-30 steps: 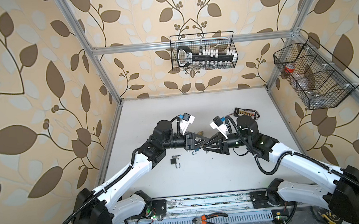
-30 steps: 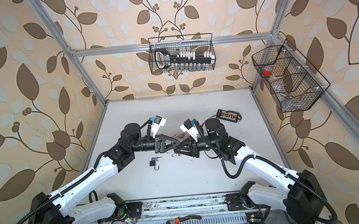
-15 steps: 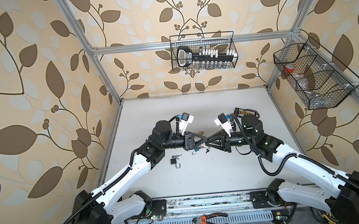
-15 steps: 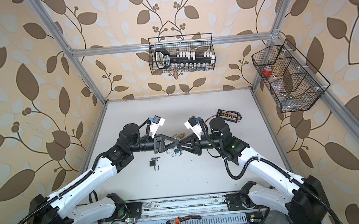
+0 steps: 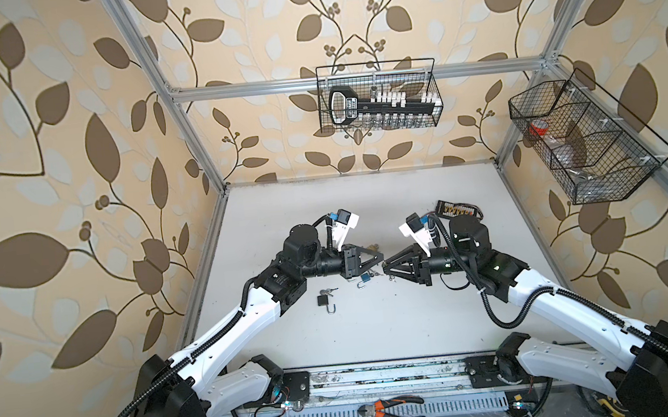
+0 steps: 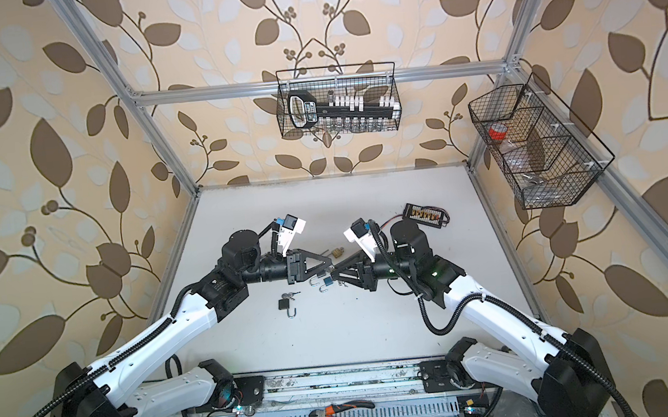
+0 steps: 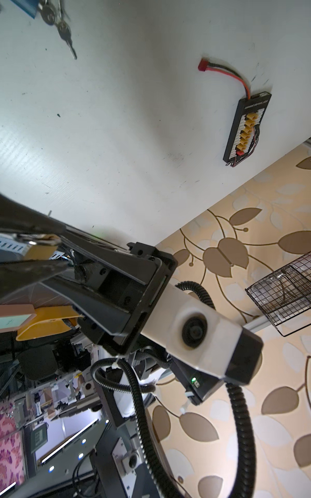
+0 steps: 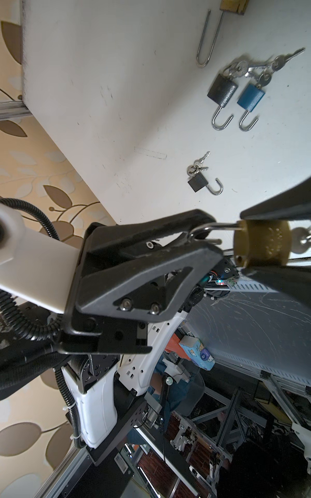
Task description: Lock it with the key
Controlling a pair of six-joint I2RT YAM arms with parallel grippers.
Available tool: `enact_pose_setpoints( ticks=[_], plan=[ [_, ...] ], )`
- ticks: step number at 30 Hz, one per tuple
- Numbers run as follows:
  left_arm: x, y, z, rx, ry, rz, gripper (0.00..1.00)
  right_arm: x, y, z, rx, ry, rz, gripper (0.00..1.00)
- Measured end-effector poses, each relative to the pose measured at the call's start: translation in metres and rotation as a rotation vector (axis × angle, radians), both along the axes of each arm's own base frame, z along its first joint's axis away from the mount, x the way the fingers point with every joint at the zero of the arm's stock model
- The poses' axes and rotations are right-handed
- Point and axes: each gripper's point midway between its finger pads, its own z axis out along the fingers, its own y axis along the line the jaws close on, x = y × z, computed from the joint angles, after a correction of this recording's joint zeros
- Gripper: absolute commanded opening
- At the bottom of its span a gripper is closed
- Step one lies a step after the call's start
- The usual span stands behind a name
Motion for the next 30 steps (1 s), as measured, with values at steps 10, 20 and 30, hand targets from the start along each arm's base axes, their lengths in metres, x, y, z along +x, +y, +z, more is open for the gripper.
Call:
enact_pose_setpoints(
  ticks=[10,20,30],
  plan=[
    [0.004,0.002,0.0,0.022,0.004,0.029,0.0,0.002,0.0,0.003,0.004,-0.016,-0.012,0.33],
    [0.014,0.024,0.029,-0.017,-0.028,0.208,0.0,0.015,-0.025,0.038,0.1,-0.171,-0.228,0.75],
    [0.016,0.028,0.041,-0.061,0.037,0.256,0.0,0.022,-0.035,0.028,0.186,-0.189,-0.32,0.64]
  ],
)
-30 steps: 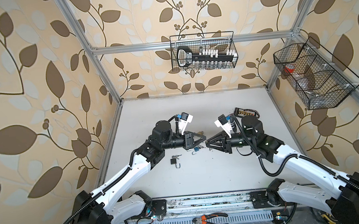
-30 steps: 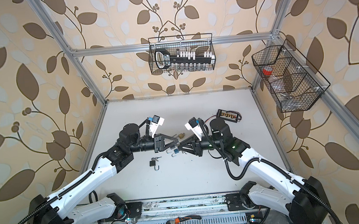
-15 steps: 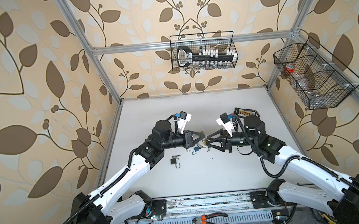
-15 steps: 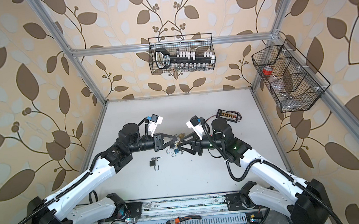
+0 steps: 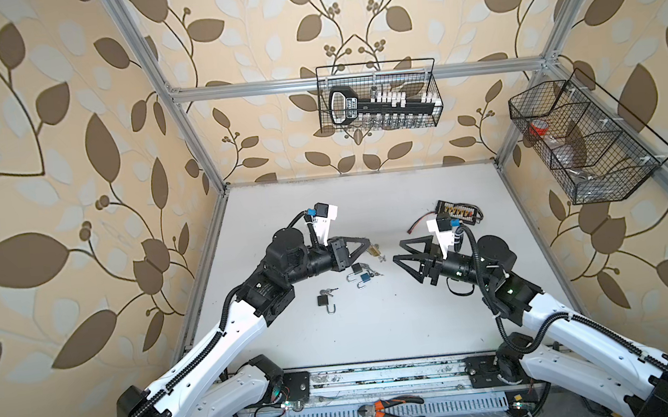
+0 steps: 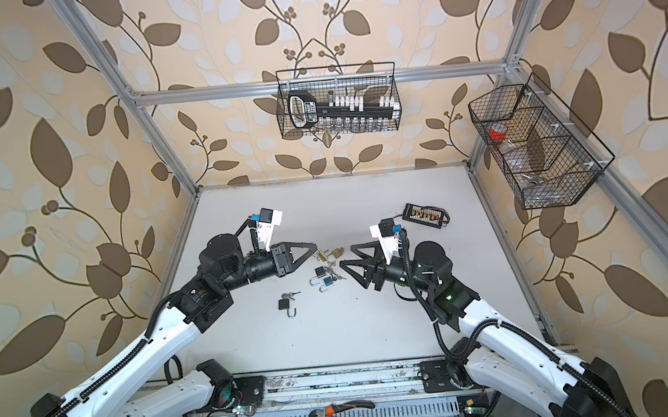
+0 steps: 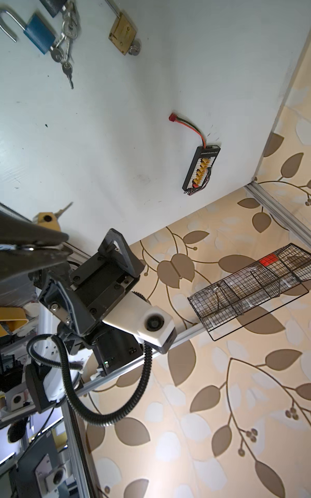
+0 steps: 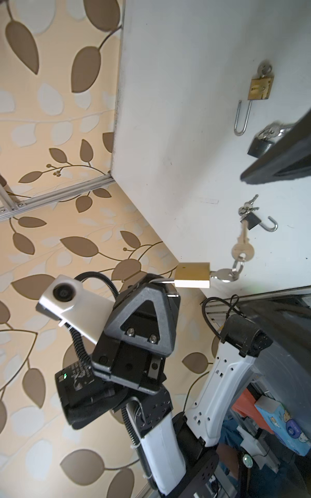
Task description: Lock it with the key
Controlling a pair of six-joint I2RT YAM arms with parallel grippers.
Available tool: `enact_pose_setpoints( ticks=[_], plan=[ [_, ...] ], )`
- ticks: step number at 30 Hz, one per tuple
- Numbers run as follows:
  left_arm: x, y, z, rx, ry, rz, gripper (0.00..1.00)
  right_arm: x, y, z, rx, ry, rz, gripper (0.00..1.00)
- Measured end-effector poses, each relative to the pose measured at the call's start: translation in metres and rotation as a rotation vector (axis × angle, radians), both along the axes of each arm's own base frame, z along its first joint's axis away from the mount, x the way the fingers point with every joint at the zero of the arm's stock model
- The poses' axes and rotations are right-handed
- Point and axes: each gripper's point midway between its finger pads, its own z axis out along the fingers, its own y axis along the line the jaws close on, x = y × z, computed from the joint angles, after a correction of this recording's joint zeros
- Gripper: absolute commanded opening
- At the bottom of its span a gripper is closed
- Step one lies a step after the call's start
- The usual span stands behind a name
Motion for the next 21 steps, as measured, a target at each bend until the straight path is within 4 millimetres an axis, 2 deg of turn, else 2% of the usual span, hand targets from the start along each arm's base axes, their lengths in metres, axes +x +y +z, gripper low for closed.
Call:
enact_pose_setpoints(
  ticks=[3,6,15,21],
  plan=[
    [0.003,-0.002,0.006,-0.026,0.012,0.004,0.0,-0.001,-0.001,0.012,0.038,-0.051,0.0,0.57],
    [0.004,-0.003,0.012,-0.051,0.026,0.007,0.0,-0.003,0.002,0.024,0.066,-0.103,0.013,0.55],
    [0.004,-0.003,0.015,-0.069,0.042,0.009,0.0,-0.014,0.04,0.025,0.017,-0.16,0.093,0.55],
    [0.004,-0.003,0.015,-0.069,0.041,0.008,0.0,-0.007,0.049,0.02,-0.004,-0.154,0.076,0.5]
  ],
)
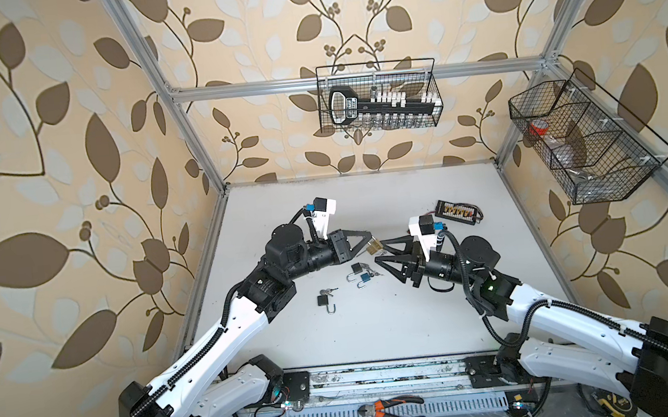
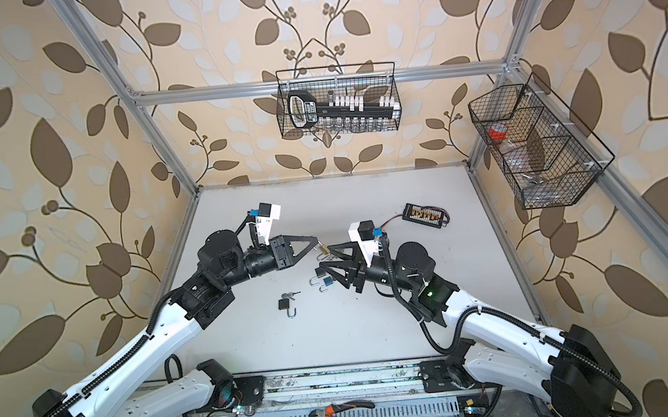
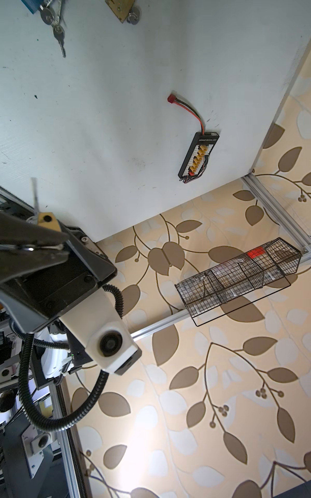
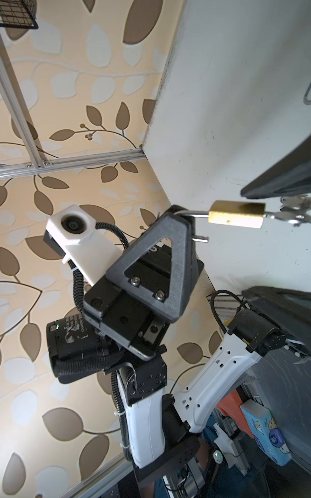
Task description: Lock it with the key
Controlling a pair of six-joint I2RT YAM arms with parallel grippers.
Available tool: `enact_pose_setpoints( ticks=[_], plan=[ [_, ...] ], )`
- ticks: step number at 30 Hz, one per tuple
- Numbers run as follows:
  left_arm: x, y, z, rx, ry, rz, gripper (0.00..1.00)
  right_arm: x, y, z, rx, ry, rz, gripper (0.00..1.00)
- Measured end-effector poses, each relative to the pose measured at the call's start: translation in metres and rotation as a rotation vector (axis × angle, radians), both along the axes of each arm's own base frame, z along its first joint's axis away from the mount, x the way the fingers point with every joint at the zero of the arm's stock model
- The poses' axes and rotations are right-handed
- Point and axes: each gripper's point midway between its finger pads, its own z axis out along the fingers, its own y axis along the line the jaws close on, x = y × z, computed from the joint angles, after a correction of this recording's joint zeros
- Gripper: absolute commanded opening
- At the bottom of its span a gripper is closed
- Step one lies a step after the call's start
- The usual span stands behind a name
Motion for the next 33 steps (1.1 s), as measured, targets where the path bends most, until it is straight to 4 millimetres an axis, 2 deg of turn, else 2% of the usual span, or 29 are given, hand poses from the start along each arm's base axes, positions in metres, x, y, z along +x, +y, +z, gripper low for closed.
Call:
enact_pose_setpoints(
  ticks=[13,17,23,26,33],
  plan=[
    [-0.004,0.003,0.006,-0.01,-0.016,-0.001,0.0,0.01,0.003,0.003,0.001,0.006,-0.034,0.29],
    [-0.004,0.003,0.006,-0.011,-0.017,-0.002,0.0,0.011,0.004,0.007,0.006,0.004,-0.033,0.26],
    [-0.005,0.003,0.006,-0.009,-0.017,-0.001,0.0,0.011,0.004,0.007,0.009,0.014,-0.033,0.11],
    [-0.005,0.004,0.006,-0.006,-0.018,0.0,0.0,0.011,0.005,0.007,0.011,0.022,-0.031,0.01],
    [-0.008,0.003,0.005,0.042,-0.056,-0.019,0.0,0.008,0.006,0.005,0.009,0.051,-0.009,0.0]
  ],
)
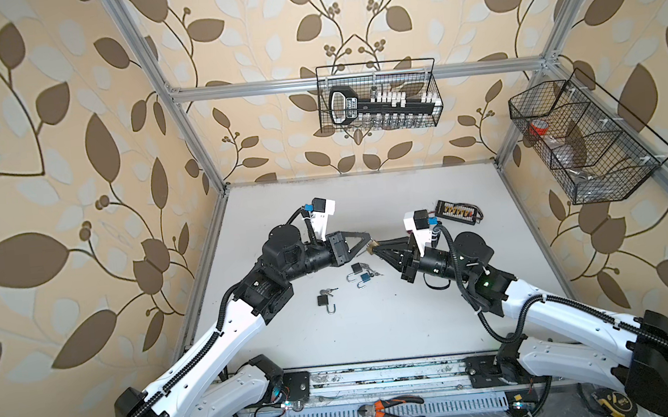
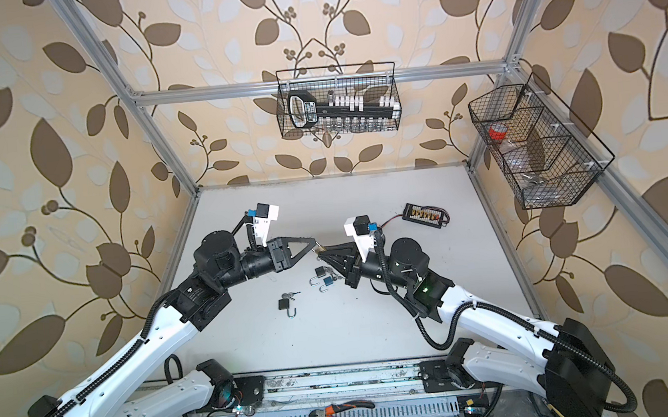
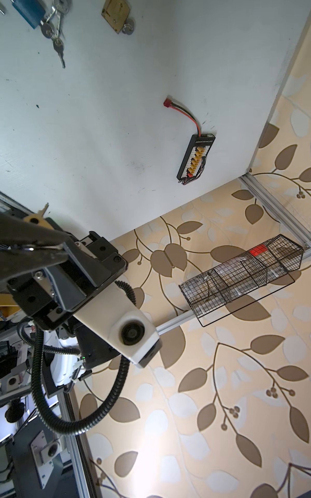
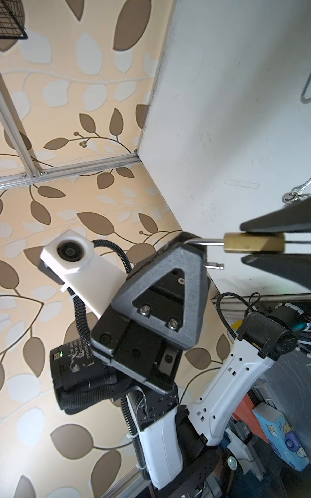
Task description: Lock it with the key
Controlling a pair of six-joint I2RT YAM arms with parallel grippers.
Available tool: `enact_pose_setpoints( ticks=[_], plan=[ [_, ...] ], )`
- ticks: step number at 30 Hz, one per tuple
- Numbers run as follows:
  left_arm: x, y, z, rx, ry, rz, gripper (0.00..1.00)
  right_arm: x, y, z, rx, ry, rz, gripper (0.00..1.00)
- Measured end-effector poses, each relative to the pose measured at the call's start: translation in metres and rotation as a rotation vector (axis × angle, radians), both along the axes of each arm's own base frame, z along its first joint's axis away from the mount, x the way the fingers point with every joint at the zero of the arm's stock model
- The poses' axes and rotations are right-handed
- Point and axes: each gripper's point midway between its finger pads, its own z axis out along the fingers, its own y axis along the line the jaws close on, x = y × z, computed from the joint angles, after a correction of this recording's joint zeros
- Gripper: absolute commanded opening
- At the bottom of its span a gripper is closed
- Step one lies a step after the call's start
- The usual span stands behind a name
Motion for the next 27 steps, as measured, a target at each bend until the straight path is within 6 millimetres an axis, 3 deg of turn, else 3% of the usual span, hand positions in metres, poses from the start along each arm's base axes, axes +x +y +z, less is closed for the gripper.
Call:
enact_pose_setpoints(
  ticks=[9,19,27],
  plan=[
    [-0.015,-0.002,0.042,0.021,-0.173,-0.085,0.0,-0.014,0.0,0.042,0.093,0.037,0.194,0.0],
    [-0.035,-0.002,0.054,0.007,-0.248,-0.168,0.0,-0.037,0.007,0.056,0.127,0.14,0.43,0.0],
    [-0.046,-0.003,0.064,-0.025,-0.294,-0.225,0.0,-0.049,0.006,0.068,0.158,0.166,0.516,0.0]
  ],
)
